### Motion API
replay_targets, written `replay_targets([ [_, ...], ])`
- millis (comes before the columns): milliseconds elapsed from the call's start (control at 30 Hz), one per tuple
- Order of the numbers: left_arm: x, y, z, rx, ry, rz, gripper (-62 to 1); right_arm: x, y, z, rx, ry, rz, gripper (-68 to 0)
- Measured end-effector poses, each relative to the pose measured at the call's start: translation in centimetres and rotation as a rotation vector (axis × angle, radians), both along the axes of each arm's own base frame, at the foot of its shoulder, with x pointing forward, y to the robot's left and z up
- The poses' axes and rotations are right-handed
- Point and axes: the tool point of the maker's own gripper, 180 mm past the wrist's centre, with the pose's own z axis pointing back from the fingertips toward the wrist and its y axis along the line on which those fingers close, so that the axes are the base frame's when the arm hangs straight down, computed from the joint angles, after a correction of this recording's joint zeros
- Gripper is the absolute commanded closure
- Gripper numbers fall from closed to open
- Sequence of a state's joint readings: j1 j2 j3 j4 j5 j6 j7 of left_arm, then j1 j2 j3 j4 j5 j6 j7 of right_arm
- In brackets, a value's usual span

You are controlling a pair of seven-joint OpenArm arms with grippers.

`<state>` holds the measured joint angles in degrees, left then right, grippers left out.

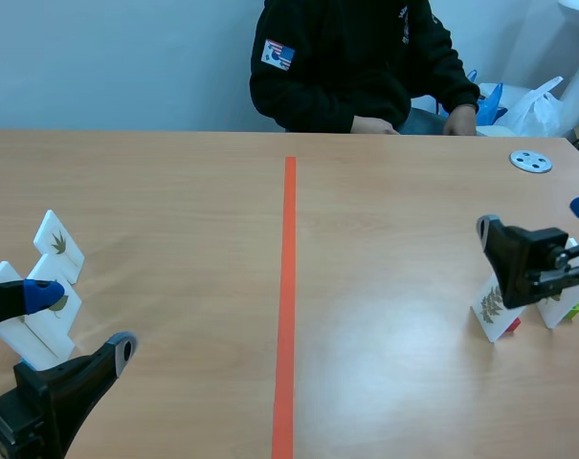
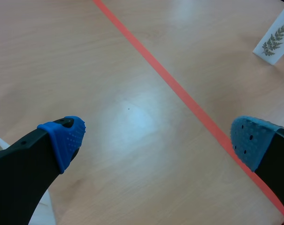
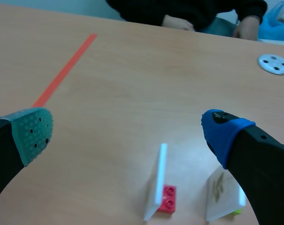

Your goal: Sort the leaf by its shape. The table is split by an orange tape line. A compound leaf with several leaflets goes to the left side, a simple leaf with one blade goes to the right side. Return to the home posture when a red brick is placed on the table.

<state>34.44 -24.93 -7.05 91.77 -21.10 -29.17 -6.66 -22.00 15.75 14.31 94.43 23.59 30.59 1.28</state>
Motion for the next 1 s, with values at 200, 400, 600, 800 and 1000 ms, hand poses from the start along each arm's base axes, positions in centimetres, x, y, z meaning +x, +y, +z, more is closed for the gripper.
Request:
replay_targets([
  [200, 0.0, 0.0, 0.0, 0.000, 0.000, 0.000, -62.3, -3.7, 3.2, -0.1, -0.023, 0.070, 0.139, -67.9],
  [400, 0.0, 0.0, 0.0, 0.000, 0.000, 0.000, -62.3, -5.9, 4.7, 0.5, 0.005, 0.097, 0.183, -67.9],
  [600, 0.0, 0.0, 0.0, 0.000, 0.000, 0.000, -62.3, -7.0, 6.9, 1.6, 0.072, 0.059, 0.286, -67.9],
  [800, 0.0, 0.0, 0.0, 0.000, 0.000, 0.000, -62.3, -6.1, 6.7, 1.9, 0.046, 0.049, 0.289, -67.9],
  [1000, 0.0, 0.0, 0.0, 0.000, 0.000, 0.000, -62.3, -7.2, 9.6, -0.1, 0.003, 0.110, 0.384, -67.9],
])
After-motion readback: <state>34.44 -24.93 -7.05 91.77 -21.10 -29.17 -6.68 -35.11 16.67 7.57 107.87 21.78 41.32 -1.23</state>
